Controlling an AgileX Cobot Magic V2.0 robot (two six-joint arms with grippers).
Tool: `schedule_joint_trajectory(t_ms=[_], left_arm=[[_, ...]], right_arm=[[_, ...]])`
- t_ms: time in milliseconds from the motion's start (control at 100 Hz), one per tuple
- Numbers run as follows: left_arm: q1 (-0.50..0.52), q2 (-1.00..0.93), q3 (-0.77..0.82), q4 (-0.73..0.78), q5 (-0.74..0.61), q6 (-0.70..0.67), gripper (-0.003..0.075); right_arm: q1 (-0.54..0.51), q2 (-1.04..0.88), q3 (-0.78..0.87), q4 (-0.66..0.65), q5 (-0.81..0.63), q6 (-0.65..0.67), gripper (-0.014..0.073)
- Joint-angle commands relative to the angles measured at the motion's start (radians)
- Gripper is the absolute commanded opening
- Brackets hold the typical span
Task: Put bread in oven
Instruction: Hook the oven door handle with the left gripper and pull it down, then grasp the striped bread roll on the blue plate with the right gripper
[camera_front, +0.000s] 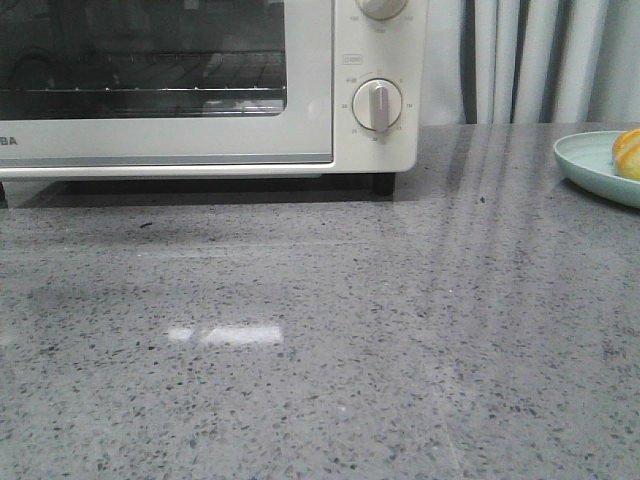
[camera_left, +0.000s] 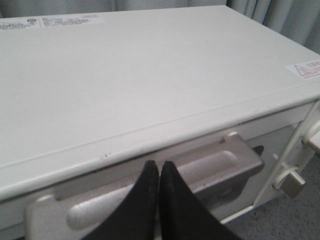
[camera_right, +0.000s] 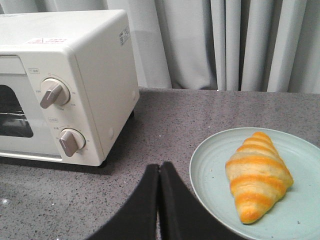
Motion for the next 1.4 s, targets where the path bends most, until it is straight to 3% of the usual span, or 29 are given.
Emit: schedule_joint_trajectory(t_ms=[0,120,370,760,980,1180,1280,1390], left_arm=[[-0.008,0.008,-0.036,-0.003,-0.087,-0.001,-0.0021],[-0.008,0.029,-0.036,-0.003,-0.075,-0.001,-0.0021],[-0.008,0.001,-0.014,0.059,0.164,-0.001,-0.0021],[-0.008,-0.265,0.255,0.045,0.35,-0.001,-0.0021],[-0.008,-0.318,0.377,0.045,0.355,-0.001,-0.0021],[-0.008,-0.32,0.392,0.045,0.355,-0.001,-0.0021],[-0.008,-0.345,0.392,0.025,0.355,-0.001,-0.0021],[-0.008,-0.416,0.382,-0.031,0.353,-0.001,-0.0021]], right_arm=[[0.003,0.009,-0.036,-0.025,-0.065,-0.002,-0.005],[0.003,0.009,-0.036,-0.025,-0.065,-0.002,-0.005],[0.003,0.009,-0.036,-0.025,-0.065,-0.002,-0.005],[0.003,0.009,-0.036,-0.025,-0.084,-0.002,-0.005],[0.003,0.011,-0.036,-0.025,-0.129,-0.002,-0.005],[0.003,0.011,-0.036,-0.013,-0.136,-0.002,-0.005],[0.001,0.017,-0.047,0.032,-0.076,-0.001,-0.0049],[-0.01,0.067,-0.125,0.049,0.137,-0.001,-0.0044]])
